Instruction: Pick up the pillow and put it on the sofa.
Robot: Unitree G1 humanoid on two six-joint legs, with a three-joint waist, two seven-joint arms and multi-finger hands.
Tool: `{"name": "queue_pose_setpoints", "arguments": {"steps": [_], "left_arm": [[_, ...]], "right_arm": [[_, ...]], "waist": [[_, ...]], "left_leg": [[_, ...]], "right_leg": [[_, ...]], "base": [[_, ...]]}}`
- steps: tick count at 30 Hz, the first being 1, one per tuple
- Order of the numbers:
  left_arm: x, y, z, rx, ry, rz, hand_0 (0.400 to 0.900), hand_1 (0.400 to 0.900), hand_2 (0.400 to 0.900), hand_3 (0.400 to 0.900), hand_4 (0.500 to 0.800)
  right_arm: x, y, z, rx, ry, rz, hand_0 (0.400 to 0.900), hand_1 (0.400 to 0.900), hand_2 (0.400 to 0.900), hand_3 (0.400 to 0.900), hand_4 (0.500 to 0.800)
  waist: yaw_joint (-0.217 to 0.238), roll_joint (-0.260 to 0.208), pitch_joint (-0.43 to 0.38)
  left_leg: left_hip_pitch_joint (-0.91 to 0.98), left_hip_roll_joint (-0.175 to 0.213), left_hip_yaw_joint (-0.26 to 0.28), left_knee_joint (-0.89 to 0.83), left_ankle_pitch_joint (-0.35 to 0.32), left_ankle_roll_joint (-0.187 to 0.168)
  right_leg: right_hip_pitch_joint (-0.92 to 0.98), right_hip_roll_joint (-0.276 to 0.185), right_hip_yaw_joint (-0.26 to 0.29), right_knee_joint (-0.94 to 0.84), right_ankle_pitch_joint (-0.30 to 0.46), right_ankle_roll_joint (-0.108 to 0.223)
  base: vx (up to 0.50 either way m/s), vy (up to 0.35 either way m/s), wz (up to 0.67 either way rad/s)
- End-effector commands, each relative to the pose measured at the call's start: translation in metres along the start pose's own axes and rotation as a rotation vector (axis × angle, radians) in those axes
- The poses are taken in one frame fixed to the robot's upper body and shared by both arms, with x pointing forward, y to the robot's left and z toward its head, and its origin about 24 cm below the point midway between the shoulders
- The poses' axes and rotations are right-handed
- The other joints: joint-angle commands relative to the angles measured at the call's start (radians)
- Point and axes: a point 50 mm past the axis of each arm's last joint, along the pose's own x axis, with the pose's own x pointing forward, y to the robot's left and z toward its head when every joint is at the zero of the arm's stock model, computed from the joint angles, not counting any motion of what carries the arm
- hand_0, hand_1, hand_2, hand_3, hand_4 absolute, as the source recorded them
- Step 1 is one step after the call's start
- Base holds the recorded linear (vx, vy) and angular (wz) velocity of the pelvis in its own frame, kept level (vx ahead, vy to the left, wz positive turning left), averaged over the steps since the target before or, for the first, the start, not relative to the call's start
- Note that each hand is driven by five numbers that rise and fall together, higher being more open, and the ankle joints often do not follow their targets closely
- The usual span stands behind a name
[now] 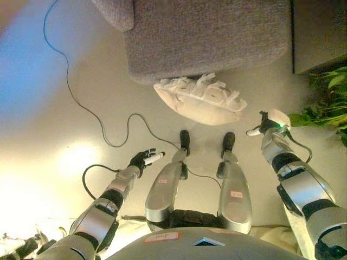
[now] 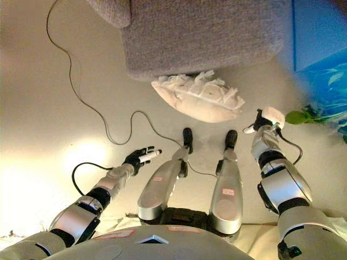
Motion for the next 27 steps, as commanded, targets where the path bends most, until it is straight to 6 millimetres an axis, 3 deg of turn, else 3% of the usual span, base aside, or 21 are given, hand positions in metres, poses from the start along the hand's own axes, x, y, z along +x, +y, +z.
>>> {"name": "queue_pose_setpoints", "arguments": {"steps": [1, 5, 11, 27], "left_arm": [[-0.004, 0.011, 0.010, -0.018, -0.063, 0.007, 0.900, 0.900, 0.900, 0.900, 0.800], [-0.008, 0.003, 0.011, -0.042, -0.103, -0.034, 0.900, 0.900, 0.900, 0.900, 0.800], [-0.015, 0.000, 0.011, -0.068, -0.152, -0.070, 0.900, 0.900, 0.900, 0.900, 0.800], [-0.033, -0.009, 0.009, -0.167, -0.288, -0.141, 0.900, 0.900, 0.900, 0.900, 0.800]], "right_arm": [[0.011, -0.052, -0.008, 0.041, 0.040, -0.134, 0.900, 0.900, 0.900, 0.900, 0.800], [0.014, -0.085, -0.004, 0.092, 0.028, -0.183, 0.900, 0.900, 0.900, 0.900, 0.800], [0.015, -0.116, 0.005, 0.137, -0.014, -0.211, 0.900, 0.900, 0.900, 0.900, 0.800], [0.000, -0.199, 0.056, 0.302, -0.207, -0.301, 0.900, 0.900, 0.900, 0.900, 0.800]], "waist": [[0.018, 0.034, 0.041], [0.038, 0.073, 0.041], [0.058, 0.103, 0.041], [0.121, 0.177, 0.041]], "left_leg": [[-0.138, -0.085, -0.059, 0.182, -0.132, -0.017], [-0.207, -0.096, -0.063, 0.207, -0.126, -0.018], [-0.280, -0.099, -0.062, 0.244, -0.124, -0.019], [-0.439, -0.090, -0.059, 0.301, -0.106, -0.025]], "right_leg": [[-0.061, -0.039, -0.002, 0.080, -0.075, 0.025], [-0.140, -0.051, -0.003, 0.132, -0.092, 0.021], [-0.222, -0.063, 0.002, 0.181, -0.101, 0.017], [-0.421, -0.045, 0.054, 0.311, -0.145, 0.009]], "base": [[-0.04, 0.074, 0.16], [-0.02, 0.057, 0.12], [0.00, 0.049, 0.06], [0.00, 0.045, 0.02]]}}
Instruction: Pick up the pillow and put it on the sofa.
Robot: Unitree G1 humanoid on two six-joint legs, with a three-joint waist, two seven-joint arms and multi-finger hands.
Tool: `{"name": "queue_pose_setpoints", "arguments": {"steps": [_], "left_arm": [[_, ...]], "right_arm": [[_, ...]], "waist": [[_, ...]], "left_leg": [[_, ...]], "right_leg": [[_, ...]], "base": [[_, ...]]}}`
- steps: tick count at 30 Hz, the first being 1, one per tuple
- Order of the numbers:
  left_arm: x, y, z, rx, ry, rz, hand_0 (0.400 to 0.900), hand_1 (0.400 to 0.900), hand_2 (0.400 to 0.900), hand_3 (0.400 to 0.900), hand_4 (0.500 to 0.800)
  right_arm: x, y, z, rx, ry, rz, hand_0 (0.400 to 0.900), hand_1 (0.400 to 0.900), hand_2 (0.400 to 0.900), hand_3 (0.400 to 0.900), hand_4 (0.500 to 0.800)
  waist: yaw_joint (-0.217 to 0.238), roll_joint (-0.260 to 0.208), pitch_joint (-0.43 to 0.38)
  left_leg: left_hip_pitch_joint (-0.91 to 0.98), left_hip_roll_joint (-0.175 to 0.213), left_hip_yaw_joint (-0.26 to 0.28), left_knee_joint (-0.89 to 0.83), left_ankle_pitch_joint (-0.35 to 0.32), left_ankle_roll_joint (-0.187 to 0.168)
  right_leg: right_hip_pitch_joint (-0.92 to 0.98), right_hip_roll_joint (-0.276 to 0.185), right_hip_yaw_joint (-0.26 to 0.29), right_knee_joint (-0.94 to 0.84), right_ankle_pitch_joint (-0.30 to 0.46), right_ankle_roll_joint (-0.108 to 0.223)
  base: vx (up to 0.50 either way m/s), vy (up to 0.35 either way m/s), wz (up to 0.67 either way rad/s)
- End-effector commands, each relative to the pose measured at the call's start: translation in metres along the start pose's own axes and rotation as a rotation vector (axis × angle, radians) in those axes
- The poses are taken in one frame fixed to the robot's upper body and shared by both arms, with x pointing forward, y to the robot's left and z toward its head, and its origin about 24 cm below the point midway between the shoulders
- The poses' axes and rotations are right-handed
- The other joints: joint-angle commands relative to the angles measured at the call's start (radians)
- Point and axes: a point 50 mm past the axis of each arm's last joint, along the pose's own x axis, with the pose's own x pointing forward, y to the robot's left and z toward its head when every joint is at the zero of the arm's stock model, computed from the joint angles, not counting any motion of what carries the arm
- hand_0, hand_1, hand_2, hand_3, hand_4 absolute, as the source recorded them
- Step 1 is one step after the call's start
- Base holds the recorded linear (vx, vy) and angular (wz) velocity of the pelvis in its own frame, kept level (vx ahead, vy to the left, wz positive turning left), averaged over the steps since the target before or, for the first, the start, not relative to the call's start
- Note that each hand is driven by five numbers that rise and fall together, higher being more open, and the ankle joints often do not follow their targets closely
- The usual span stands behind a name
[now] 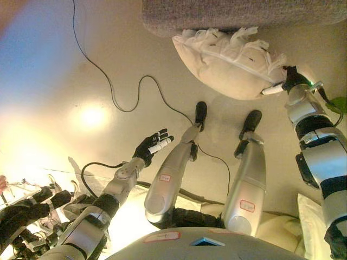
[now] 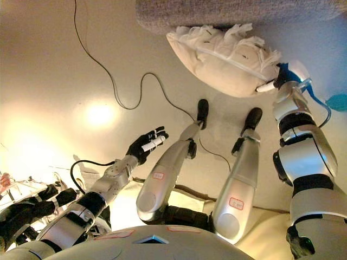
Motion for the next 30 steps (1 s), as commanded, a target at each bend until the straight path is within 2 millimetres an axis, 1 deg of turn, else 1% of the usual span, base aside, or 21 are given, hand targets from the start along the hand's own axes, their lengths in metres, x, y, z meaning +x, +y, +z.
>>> {"name": "queue_pose_setpoints", "arguments": {"steps": [1, 8, 10, 11, 12, 13, 21, 25, 29, 30], "left_arm": [[-0.017, 0.003, -0.013, -0.046, -0.015, 0.005, 0.900, 0.900, 0.900, 0.900, 0.800], [-0.026, 0.002, -0.014, -0.064, -0.053, -0.012, 0.900, 0.900, 0.900, 0.900, 0.800], [-0.027, 0.002, -0.012, -0.069, -0.062, -0.017, 0.900, 0.900, 0.900, 0.900, 0.800], [-0.030, 0.003, -0.016, -0.068, -0.053, -0.019, 0.900, 0.900, 0.900, 0.900, 0.800], [-0.032, 0.004, -0.015, -0.067, -0.056, -0.019, 0.900, 0.900, 0.900, 0.900, 0.800], [-0.033, 0.005, -0.015, -0.070, -0.060, -0.019, 0.900, 0.900, 0.900, 0.900, 0.800], [-0.041, 0.008, -0.017, -0.081, -0.072, -0.028, 0.900, 0.900, 0.900, 0.900, 0.800], [-0.042, 0.009, -0.015, -0.086, -0.078, -0.020, 0.900, 0.900, 0.900, 0.900, 0.800], [-0.045, 0.012, -0.019, -0.096, -0.068, -0.012, 0.900, 0.900, 0.900, 0.900, 0.800], [-0.043, 0.014, -0.016, -0.096, -0.079, -0.007, 0.900, 0.900, 0.900, 0.900, 0.800]], "right_arm": [[-0.001, -0.079, 0.037, 0.051, -0.126, -0.179, 0.900, 0.900, 0.900, 0.900, 0.800], [-0.008, -0.104, 0.067, 0.132, -0.217, -0.197, 0.900, 0.900, 0.900, 0.900, 0.800], [-0.011, -0.109, 0.075, 0.155, -0.254, -0.168, 0.900, 0.900, 0.900, 0.900, 0.800], [-0.011, -0.108, 0.075, 0.164, -0.267, -0.137, 0.900, 0.900, 0.900, 0.900, 0.800], [-0.012, -0.109, 0.077, 0.171, -0.281, -0.126, 0.900, 0.900, 0.900, 0.900, 0.800], [-0.013, -0.112, 0.081, 0.172, -0.302, -0.124, 0.400, 0.400, 0.400, 0.400, 0.500], [-0.018, -0.130, 0.082, 0.193, -0.357, -0.193, 0.400, 0.400, 0.400, 0.400, 0.500], [-0.017, -0.132, 0.076, 0.198, -0.356, -0.214, 0.400, 0.400, 0.400, 0.400, 0.500], [-0.017, -0.132, 0.068, 0.209, -0.366, -0.223, 0.400, 0.400, 0.400, 0.400, 0.500], [-0.018, -0.134, 0.071, 0.223, -0.379, -0.237, 0.400, 0.400, 0.400, 0.400, 0.500]], "waist": [[0.021, 0.178, 0.044], [0.049, 0.195, 0.044], [0.055, 0.199, 0.044], [0.051, 0.195, 0.044], [0.053, 0.195, 0.044], [0.054, 0.197, 0.044], [0.052, 0.197, 0.044], [0.047, 0.189, 0.044], [0.037, 0.177, 0.044], [0.038, 0.177, 0.044]], "left_leg": [[-0.081, -0.015, -0.065, 0.154, -0.125, -0.038], [-0.152, -0.008, -0.069, 0.186, -0.126, -0.037], [-0.168, -0.007, -0.069, 0.194, -0.125, -0.037], [-0.153, -0.012, -0.072, 0.208, -0.159, -0.043], [-0.159, -0.011, -0.073, 0.211, -0.159, -0.043], [-0.166, -0.010, -0.072, 0.216, -0.160, -0.044], [-0.170, -0.004, -0.071, 0.229, -0.170, -0.045], [-0.150, -0.001, -0.070, 0.219, -0.171, -0.044], [-0.102, 0.001, -0.069, 0.201, -0.175, -0.043], [-0.116, 0.008, -0.066, 0.189, -0.144, -0.038]], "right_leg": [[0.009, 0.048, -0.001, 0.015, -0.081, 0.012], [-0.071, 0.042, 0.017, 0.079, -0.101, 0.010], [-0.089, 0.043, 0.024, 0.091, -0.106, 0.008], [-0.080, 0.038, 0.040, 0.118, -0.147, 0.015], [-0.086, 0.038, 0.043, 0.123, -0.149, 0.015], [-0.095, 0.039, 0.047, 0.130, -0.151, 0.014], [-0.101, 0.041, 0.054, 0.134, -0.154, 0.012], [-0.078, 0.045, 0.048, 0.112, -0.146, 0.011], [-0.027, 0.047, 0.034, 0.079, -0.138, 0.010], [-0.034, 0.050, 0.019, 0.052, -0.097, 0.004]], "base": [[-0.01, 0.024, 0.08], [-0.01, 0.011, 0.05], [0.04, -0.002, 0.03], [0.09, -0.019, 0.08], [0.08, -0.019, 0.08], [0.00, 0.000, 0.00], [0.01, 0.028, -0.05], [0.00, 0.019, -0.05], [-0.01, 0.037, -0.06], [-0.08, 0.036, -0.07]]}}
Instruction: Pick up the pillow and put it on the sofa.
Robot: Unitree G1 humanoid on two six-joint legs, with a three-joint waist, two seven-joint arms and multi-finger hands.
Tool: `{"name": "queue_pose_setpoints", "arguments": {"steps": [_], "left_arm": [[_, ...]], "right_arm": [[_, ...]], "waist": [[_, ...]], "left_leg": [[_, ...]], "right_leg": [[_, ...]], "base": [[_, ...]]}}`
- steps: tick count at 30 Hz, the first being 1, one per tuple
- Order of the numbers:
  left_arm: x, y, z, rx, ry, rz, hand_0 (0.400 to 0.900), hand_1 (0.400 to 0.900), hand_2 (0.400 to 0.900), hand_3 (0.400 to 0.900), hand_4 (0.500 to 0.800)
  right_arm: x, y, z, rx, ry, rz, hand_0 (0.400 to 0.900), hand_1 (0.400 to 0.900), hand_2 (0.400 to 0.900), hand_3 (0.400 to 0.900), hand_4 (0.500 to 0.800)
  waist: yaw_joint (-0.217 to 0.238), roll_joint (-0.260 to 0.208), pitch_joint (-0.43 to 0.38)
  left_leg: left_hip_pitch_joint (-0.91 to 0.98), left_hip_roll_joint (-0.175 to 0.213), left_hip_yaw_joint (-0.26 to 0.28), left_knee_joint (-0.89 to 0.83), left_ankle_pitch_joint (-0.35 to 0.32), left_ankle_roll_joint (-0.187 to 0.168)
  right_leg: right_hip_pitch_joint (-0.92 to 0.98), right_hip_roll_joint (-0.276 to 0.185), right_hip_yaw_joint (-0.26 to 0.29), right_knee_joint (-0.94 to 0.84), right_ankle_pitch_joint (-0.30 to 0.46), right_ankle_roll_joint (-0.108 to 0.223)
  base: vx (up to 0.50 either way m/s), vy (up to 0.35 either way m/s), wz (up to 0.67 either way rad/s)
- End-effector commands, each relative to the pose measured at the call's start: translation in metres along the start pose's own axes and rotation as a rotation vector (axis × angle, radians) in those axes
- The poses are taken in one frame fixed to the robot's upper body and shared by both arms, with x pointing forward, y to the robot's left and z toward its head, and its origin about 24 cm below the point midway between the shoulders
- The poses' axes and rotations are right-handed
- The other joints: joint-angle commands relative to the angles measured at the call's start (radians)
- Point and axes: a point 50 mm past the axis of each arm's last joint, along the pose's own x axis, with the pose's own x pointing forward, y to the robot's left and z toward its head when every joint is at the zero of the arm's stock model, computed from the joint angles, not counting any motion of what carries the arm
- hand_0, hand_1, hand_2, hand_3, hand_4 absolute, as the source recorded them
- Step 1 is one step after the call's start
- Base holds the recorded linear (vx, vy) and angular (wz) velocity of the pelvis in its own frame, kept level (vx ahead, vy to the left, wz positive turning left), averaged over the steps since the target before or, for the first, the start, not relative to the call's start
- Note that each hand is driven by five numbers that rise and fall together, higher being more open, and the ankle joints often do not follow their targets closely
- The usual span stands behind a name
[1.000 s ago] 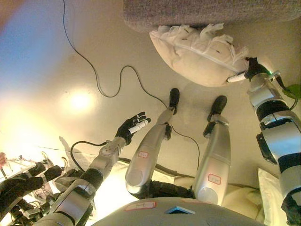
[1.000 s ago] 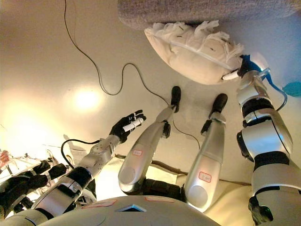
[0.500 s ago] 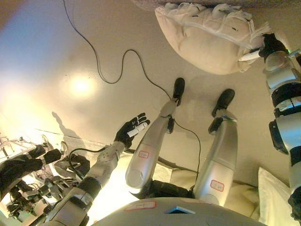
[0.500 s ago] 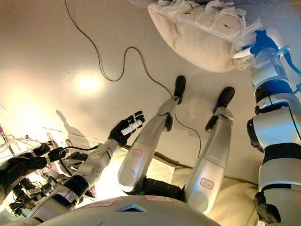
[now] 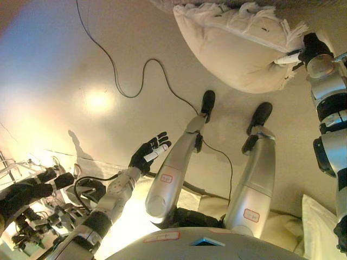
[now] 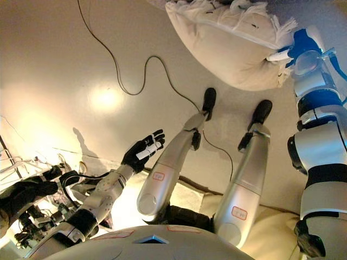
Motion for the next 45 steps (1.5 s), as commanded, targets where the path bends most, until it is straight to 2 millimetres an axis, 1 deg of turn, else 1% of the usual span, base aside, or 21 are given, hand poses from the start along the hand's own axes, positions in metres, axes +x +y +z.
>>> {"name": "queue_pose_setpoints", "arguments": {"steps": [1, 5, 9, 13, 16, 19, 21, 25, 29, 30, 32, 36, 39, 40, 41, 42, 43, 45], "left_arm": [[-0.012, 0.014, -0.001, -0.029, -0.017, 0.052, 0.900, 0.900, 0.900, 0.900, 0.800], [-0.013, 0.022, -0.002, -0.029, 0.004, 0.073, 0.900, 0.900, 0.900, 0.900, 0.800], [-0.016, 0.033, -0.010, -0.037, 0.050, 0.126, 0.900, 0.900, 0.900, 0.900, 0.800], [-0.020, 0.049, -0.021, -0.028, 0.124, 0.194, 0.900, 0.900, 0.900, 0.900, 0.800], [-0.025, 0.063, -0.029, -0.010, 0.183, 0.260, 0.900, 0.900, 0.900, 0.900, 0.800], [-0.034, 0.078, -0.040, 0.004, 0.261, 0.332, 0.900, 0.900, 0.900, 0.900, 0.800], [-0.044, 0.084, -0.052, 0.006, 0.332, 0.370, 0.900, 0.900, 0.900, 0.900, 0.800], [-0.062, 0.086, -0.079, 0.009, 0.463, 0.432, 0.900, 0.900, 0.900, 0.900, 0.800], [-0.085, 0.085, -0.106, 0.009, 0.600, 0.490, 0.900, 0.900, 0.900, 0.900, 0.800], [-0.090, 0.084, -0.111, 0.014, 0.629, 0.495, 0.900, 0.900, 0.900, 0.900, 0.800], [-0.096, 0.084, -0.117, 0.013, 0.664, 0.504, 0.900, 0.900, 0.900, 0.900, 0.800], [-0.097, 0.085, -0.117, 0.044, 0.690, 0.510, 0.900, 0.900, 0.900, 0.900, 0.800], [-0.098, 0.088, -0.117, 0.105, 0.728, 0.489, 0.900, 0.900, 0.900, 0.900, 0.800], [-0.099, 0.090, -0.116, 0.119, 0.740, 0.483, 0.900, 0.900, 0.900, 0.900, 0.800], [-0.100, 0.091, -0.116, 0.133, 0.756, 0.477, 0.900, 0.900, 0.900, 0.900, 0.800], [-0.102, 0.093, -0.116, 0.138, 0.766, 0.476, 0.900, 0.900, 0.900, 0.900, 0.800], [-0.103, 0.094, -0.116, 0.138, 0.776, 0.479, 0.900, 0.900, 0.900, 0.900, 0.800], [-0.105, 0.098, -0.115, 0.127, 0.787, 0.492, 0.900, 0.900, 0.900, 0.900, 0.800]], "right_arm": [[-0.012, -0.069, 0.055, 0.066, -0.281, -0.196, 0.400, 0.400, 0.400, 0.400, 0.500], [-0.012, -0.059, 0.046, 0.076, -0.292, -0.169, 0.400, 0.400, 0.400, 0.400, 0.500], [-0.013, -0.042, 0.032, 0.094, -0.317, -0.110, 0.400, 0.400, 0.400, 0.400, 0.500], [-0.017, -0.012, 0.017, 0.085, -0.348, -0.013, 0.400, 0.400, 0.400, 0.400, 0.500], [-0.023, 0.010, 0.003, 0.082, -0.368, 0.061, 0.400, 0.400, 0.400, 0.400, 0.500], [-0.033, 0.033, -0.014, 0.097, -0.380, 0.135, 0.400, 0.400, 0.400, 0.400, 0.500], [-0.040, 0.045, -0.025, 0.104, -0.383, 0.183, 0.400, 0.400, 0.400, 0.400, 0.500], [-0.053, 0.062, -0.036, 0.096, -0.405, 0.262, 0.400, 0.400, 0.400, 0.400, 0.500], [-0.066, 0.075, -0.047, 0.105, -0.408, 0.322, 0.400, 0.400, 0.400, 0.400, 0.500], [-0.068, 0.076, -0.050, 0.109, -0.409, 0.329, 0.400, 0.400, 0.400, 0.400, 0.500], [-0.070, 0.074, -0.050, 0.106, -0.418, 0.342, 0.400, 0.400, 0.400, 0.400, 0.500], [-0.070, 0.068, -0.047, 0.092, -0.444, 0.367, 0.400, 0.400, 0.400, 0.400, 0.500], [-0.069, 0.057, -0.037, 0.075, -0.481, 0.374, 0.400, 0.400, 0.400, 0.400, 0.500], [-0.069, 0.053, -0.034, 0.072, -0.494, 0.375, 0.400, 0.400, 0.400, 0.400, 0.500], [-0.069, 0.048, -0.032, 0.070, -0.507, 0.375, 0.400, 0.400, 0.400, 0.400, 0.500], [-0.069, 0.044, -0.030, 0.072, -0.516, 0.375, 0.400, 0.400, 0.400, 0.400, 0.500], [-0.069, 0.042, -0.029, 0.069, -0.521, 0.375, 0.400, 0.400, 0.400, 0.400, 0.500], [-0.067, 0.037, -0.023, 0.064, -0.534, 0.377, 0.400, 0.400, 0.400, 0.400, 0.500]], "waist": [[-0.022, 0.145, 0.061], [-0.038, 0.112, 0.061], [-0.062, 0.060, 0.061], [-0.090, -0.009, 0.061], [-0.105, -0.072, 0.059], [-0.113, -0.138, -0.002], [-0.122, -0.169, -0.046], [-0.135, -0.219, -0.134], [-0.152, -0.263, -0.221], [-0.153, -0.271, -0.237], [-0.156, -0.285, -0.266], [-0.155, -0.303, -0.298], [-0.152, -0.317, -0.317], [-0.154, -0.318, -0.320], [-0.159, -0.312, -0.321], [-0.163, -0.309, -0.320], [-0.167, -0.310, -0.321], [-0.168, -0.319, -0.321]], "left_leg": [[0.074, 0.004, -0.032, 0.017, -0.107, -0.010], [0.151, 0.005, -0.030, -0.009, -0.111, -0.012], [0.260, 0.016, -0.023, -0.038, -0.125, -0.014], [0.392, 0.030, -0.014, -0.054, -0.149, -0.012], [0.504, 0.049, -0.002, -0.078, -0.165, -0.011], [0.578, 0.072, 0.011, -0.109, -0.180, -0.013], [0.631, 0.083, 0.018, -0.128, -0.192, -0.014], [0.737, 0.097, 0.031, -0.184, -0.208, -0.017], [0.815, 0.104, 0.052, -0.199, -0.238, -0.009], [0.829, 0.103, 0.055, -0.196, -0.246, -0.007], [0.857, 0.100, 0.056, -0.198, -0.261, -0.001], [0.900, 0.090, 0.046, -0.209, -0.282, 0.013], [0.898, 0.076, 0.024, -0.199, -0.290, 0.029], [0.897, 0.075, 0.020, -0.195, -0.293, 0.034], [0.905, 0.081, 0.016, -0.199, -0.296, 0.036], [0.913, 0.086, 0.010, -0.202, -0.299, 0.037], [0.923, 0.088, 0.000, -0.208, -0.299, 0.034], [0.941, 0.096, -0.012, -0.219, -0.299, 0.022]], "right_leg": [[0.123, 0.017, -0.034, -0.058, -0.081, 0.028], [0.219, 0.007, -0.062, -0.118, -0.059, 0.034], [0.348, -0.004, -0.089, -0.179, -0.042, 0.042], [0.503, -0.012, -0.119, -0.238, -0.029, 0.052], [0.636, -0.012, -0.136, -0.291, -0.018, 0.063], [0.732, -0.005, -0.149, -0.348, -0.008, 0.075], [0.797, 0.004, -0.157, -0.391, -0.001, 0.082], [0.908, 0.024, -0.151, -0.481, 0.017, 0.094], [0.972, 0.035, -0.139, -0.516, 0.028, 0.102], [0.986, 0.037, -0.136, -0.524, 0.032, 0.104], [1.007, 0.039, -0.132, -0.534, 0.038, 0.109], [1.030, 0.045, -0.126, -0.523, 0.046, 0.120], [1.028, 0.064, -0.101, -0.428, 0.040, 0.118], [1.012, 0.071, -0.093, -0.369, 0.051, 0.117], [0.983, 0.076, -0.085, -0.295, 0.071, 0.116], [0.958, 0.076, -0.072, -0.264, 0.088, 0.117], [0.947, 0.066, -0.065, -0.276, 0.107, 0.120], [0.937, 0.028, -0.063, -0.362, 0.147, 0.132]], "base": [[-0.08, 0.011, -0.02], [0.01, 0.000, -0.01], [0.05, -0.006, -0.07], [0.08, -0.046, -0.05], [0.10, -0.099, -0.05], [0.14, -0.118, -0.04], [0.19, -0.086, -0.05], [0.19, -0.028, -0.11], [0.18, 0.017, -0.11], [0.13, 0.045, -0.11], [0.08, 0.054, -0.11], [0.03, 0.078, -0.07], [0.00, 0.061, -0.09], [0.00, 0.059, 0.04], [0.02, 0.038, 0.13], [0.05, -0.027, 0.23], [0.09, -0.127, 0.27], [0.12, -0.257, 0.31]]}}
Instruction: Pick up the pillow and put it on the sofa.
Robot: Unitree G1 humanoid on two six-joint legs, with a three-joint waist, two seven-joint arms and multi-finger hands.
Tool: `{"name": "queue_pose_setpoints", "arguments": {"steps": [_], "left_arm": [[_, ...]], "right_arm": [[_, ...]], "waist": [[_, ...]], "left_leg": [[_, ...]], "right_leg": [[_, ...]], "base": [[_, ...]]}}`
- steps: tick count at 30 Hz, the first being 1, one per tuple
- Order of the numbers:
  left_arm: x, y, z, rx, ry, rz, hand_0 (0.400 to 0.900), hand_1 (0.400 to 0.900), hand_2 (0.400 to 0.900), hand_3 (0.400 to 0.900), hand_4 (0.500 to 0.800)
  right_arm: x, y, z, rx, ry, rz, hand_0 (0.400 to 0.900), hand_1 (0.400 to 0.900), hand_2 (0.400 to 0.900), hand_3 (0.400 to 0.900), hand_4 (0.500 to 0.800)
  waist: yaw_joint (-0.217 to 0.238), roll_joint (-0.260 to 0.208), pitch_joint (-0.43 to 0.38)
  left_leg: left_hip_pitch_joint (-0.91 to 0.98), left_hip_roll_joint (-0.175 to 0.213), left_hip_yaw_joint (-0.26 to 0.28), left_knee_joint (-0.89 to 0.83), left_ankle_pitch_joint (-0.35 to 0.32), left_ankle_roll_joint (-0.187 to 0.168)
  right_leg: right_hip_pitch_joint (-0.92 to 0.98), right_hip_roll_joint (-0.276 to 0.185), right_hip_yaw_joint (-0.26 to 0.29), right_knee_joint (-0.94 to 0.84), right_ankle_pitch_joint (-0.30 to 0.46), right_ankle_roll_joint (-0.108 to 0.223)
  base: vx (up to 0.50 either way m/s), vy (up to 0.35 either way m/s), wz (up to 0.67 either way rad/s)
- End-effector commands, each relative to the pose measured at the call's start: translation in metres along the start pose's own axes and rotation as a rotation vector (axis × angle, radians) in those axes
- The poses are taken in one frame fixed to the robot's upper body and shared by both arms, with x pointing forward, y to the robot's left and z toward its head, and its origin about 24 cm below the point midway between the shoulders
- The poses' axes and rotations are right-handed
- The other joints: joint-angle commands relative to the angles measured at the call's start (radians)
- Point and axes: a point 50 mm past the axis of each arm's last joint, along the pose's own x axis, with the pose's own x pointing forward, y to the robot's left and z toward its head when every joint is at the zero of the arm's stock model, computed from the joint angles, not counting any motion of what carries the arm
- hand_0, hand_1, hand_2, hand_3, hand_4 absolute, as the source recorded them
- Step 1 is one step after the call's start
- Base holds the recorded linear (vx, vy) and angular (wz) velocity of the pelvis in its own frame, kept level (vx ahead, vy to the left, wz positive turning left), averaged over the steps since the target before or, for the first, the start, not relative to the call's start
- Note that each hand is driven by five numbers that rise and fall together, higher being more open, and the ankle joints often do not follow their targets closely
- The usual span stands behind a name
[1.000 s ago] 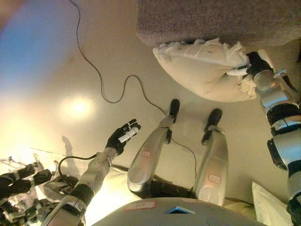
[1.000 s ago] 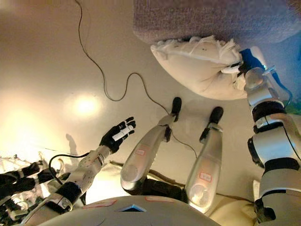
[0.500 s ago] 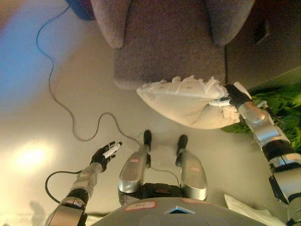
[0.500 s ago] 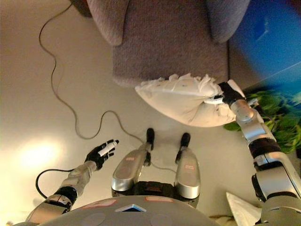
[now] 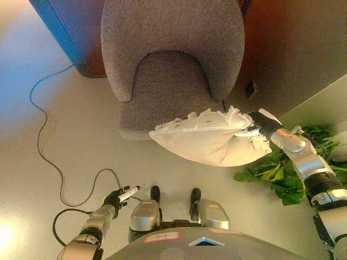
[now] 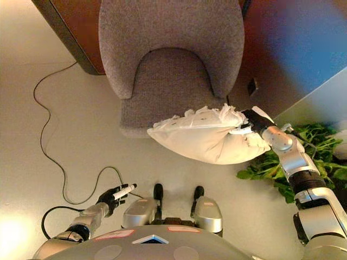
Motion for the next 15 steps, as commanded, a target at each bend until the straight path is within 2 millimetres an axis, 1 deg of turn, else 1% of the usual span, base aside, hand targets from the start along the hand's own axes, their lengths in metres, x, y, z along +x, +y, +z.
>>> {"name": "queue_pose_setpoints", "arguments": {"steps": [1, 2, 3, 4, 5, 6, 9, 11, 15], "left_arm": [[-0.005, 0.022, -0.012, 0.044, 0.060, 0.051, 0.900, 0.900, 0.900, 0.900, 0.800], [-0.005, 0.024, -0.011, 0.027, 0.061, 0.061, 0.900, 0.900, 0.900, 0.900, 0.800], [-0.005, 0.026, -0.009, 0.014, 0.060, 0.074, 0.900, 0.900, 0.900, 0.900, 0.800], [-0.005, 0.026, -0.010, 0.002, 0.058, 0.087, 0.900, 0.900, 0.900, 0.900, 0.800], [-0.005, 0.026, -0.010, -0.013, 0.055, 0.110, 0.900, 0.900, 0.900, 0.900, 0.800], [-0.005, 0.027, -0.012, -0.017, 0.056, 0.122, 0.900, 0.900, 0.900, 0.900, 0.800], [-0.005, 0.023, -0.016, 0.027, 0.059, 0.122, 0.900, 0.900, 0.900, 0.900, 0.800], [-0.006, 0.020, -0.024, 0.041, 0.081, 0.127, 0.900, 0.900, 0.900, 0.900, 0.800], [-0.010, 0.019, -0.038, 0.061, 0.115, 0.119, 0.900, 0.900, 0.900, 0.900, 0.800]], "right_arm": [[-0.024, -0.084, 0.089, -0.073, -0.400, -0.243, 0.400, 0.400, 0.400, 0.400, 0.500], [-0.024, -0.088, 0.092, -0.083, -0.401, -0.241, 0.400, 0.400, 0.400, 0.400, 0.500], [-0.024, -0.092, 0.096, -0.084, -0.406, -0.238, 0.400, 0.400, 0.400, 0.400, 0.500], [-0.024, -0.095, 0.097, -0.089, -0.406, -0.238, 0.400, 0.400, 0.400, 0.400, 0.500], [-0.025, -0.098, 0.098, -0.085, -0.410, -0.230, 0.400, 0.400, 0.400, 0.400, 0.500], [-0.025, -0.100, 0.099, -0.079, -0.411, -0.223, 0.400, 0.400, 0.400, 0.400, 0.500], [-0.029, -0.110, 0.104, -0.082, -0.391, -0.174, 0.400, 0.400, 0.400, 0.400, 0.500], [-0.036, -0.125, 0.109, -0.103, -0.377, -0.131, 0.400, 0.400, 0.400, 0.400, 0.500], [-0.045, -0.157, 0.134, -0.107, -0.362, -0.107, 0.400, 0.400, 0.400, 0.400, 0.500]], "waist": [[0.005, -0.025, -0.093], [0.003, -0.033, -0.093], [0.001, -0.038, -0.091], [0.008, -0.042, -0.092], [0.018, -0.056, -0.098], [0.026, -0.067, -0.103], [0.042, -0.087, -0.122], [0.060, -0.096, -0.134], [0.095, -0.095, -0.144]], "left_leg": [[0.012, -0.021, -0.041, 0.130, -0.219, -0.002], [0.025, -0.016, -0.042, 0.129, -0.231, -0.008], [0.040, -0.005, -0.042, 0.125, -0.243, -0.011], [0.034, 0.002, -0.052, 0.134, -0.250, -0.014], [0.022, 0.005, -0.060, 0.148, -0.254, -0.020], [0.018, 0.014, -0.056, 0.152, -0.252, -0.030], [0.031, 0.049, -0.049, 0.123, -0.226, -0.066], [0.036, 0.069, -0.049, 0.097, -0.202, -0.089], [0.035, 0.093, -0.052, 0.057, -0.155, -0.123]], "right_leg": [[-0.031, -0.072, 0.033, 0.005, 0.089, 0.063], [-0.047, -0.084, 0.031, -0.046, 0.111, 0.074], [-0.077, -0.083, 0.031, -0.052, 0.121, 0.082], [-0.056, -0.072, 0.032, -0.080, 0.081, 0.075], [-0.021, -0.064, 0.020, -0.116, 0.056, 0.073], [0.004, -0.056, 0.007, -0.142, 0.044, 0.068], [0.068, -0.033, -0.013, -0.187, 0.012, 0.052], [0.111, -0.021, -0.035, -0.219, -0.005, 0.038], [0.152, -0.011, -0.082, -0.254, -0.021, 0.017]], "base": [[0.14, -0.344, 0.37], [0.15, -0.358, 0.42], [0.14, -0.360, 0.39], [0.11, -0.353, 0.28], [0.10, -0.332, 0.18], [0.11, -0.314, 0.20], [0.14, -0.205, 0.33], [0.15, -0.135, 0.29], [0.12, -0.053, 0.24]]}}
